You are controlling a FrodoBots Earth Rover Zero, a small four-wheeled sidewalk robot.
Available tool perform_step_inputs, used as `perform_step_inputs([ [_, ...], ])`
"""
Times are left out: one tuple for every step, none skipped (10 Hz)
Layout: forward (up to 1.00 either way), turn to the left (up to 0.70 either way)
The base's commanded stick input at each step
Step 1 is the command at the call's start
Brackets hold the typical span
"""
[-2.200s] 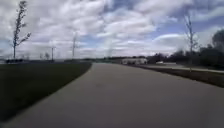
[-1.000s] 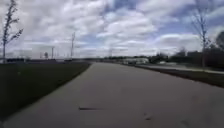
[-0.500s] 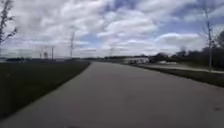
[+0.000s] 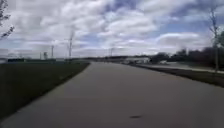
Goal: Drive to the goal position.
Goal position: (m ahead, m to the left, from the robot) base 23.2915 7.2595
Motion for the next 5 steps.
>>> perform_step_inputs([
  [0.98,0.00],
  [0.98,0.00],
  [0.97,0.00],
  [0.98,0.00],
  [0.98,0.00],
])
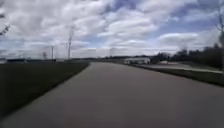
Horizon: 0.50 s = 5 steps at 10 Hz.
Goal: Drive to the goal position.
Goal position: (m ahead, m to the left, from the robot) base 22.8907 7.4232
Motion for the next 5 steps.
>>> perform_step_inputs([
  [0.98,0.00],
  [0.97,0.00],
  [0.97,0.00],
  [0.98,0.00],
  [0.98,0.00],
])
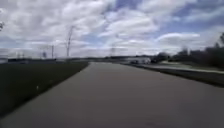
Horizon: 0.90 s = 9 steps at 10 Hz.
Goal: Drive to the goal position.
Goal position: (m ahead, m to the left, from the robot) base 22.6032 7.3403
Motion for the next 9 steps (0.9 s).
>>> perform_step_inputs([
  [0.97,0.00],
  [0.98,0.00],
  [0.98,0.00],
  [0.98,0.00],
  [0.98,0.00],
  [0.98,0.00],
  [0.98,0.00],
  [0.98,0.00],
  [0.98,0.00],
])
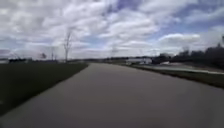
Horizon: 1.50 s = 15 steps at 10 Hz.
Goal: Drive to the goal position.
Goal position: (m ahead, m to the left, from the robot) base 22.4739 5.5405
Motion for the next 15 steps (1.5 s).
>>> perform_step_inputs([
  [0.97,0.00],
  [0.98,0.00],
  [0.98,0.00],
  [0.98,0.00],
  [0.98,0.00],
  [0.98,0.00],
  [0.98,0.00],
  [0.97,0.00],
  [0.98,0.00],
  [0.98,0.00],
  [0.98,0.00],
  [0.97,0.00],
  [0.97,0.00],
  [0.98,0.01],
  [0.98,0.04],
])
